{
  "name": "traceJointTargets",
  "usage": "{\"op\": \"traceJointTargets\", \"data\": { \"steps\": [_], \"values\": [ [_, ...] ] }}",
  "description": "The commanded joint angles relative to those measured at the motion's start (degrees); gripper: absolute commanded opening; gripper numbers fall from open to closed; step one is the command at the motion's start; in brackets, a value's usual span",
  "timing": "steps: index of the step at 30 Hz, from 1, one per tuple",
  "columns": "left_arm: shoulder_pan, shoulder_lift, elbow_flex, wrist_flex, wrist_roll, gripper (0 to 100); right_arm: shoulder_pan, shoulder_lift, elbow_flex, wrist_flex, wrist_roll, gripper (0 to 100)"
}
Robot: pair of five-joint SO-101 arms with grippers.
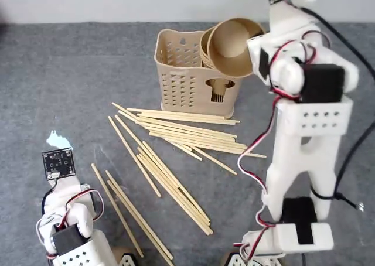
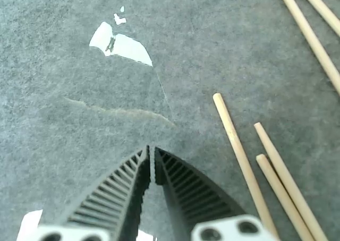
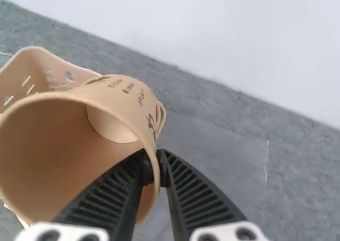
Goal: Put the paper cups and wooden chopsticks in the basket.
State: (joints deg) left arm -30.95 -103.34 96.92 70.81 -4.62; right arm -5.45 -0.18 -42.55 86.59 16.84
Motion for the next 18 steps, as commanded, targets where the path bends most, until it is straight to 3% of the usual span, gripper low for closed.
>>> {"op": "traceJointTargets", "data": {
  "steps": [1, 7, 18],
  "values": [
    [0.26, -0.97, -0.48, 0.26, -0.09, 1, 0.31, 0.57, -2.64, -1.01, -0.44, 1.6],
    [0.26, -0.97, -0.48, 0.26, -0.09, 1, 0.31, 1.54, -2.73, -4.0, -0.79, 19.0],
    [0.26, -0.97, -0.48, 0.26, -0.09, 1, -3.91, 6.2, -2.64, -13.85, -3.6, 19.7]
  ]
}}
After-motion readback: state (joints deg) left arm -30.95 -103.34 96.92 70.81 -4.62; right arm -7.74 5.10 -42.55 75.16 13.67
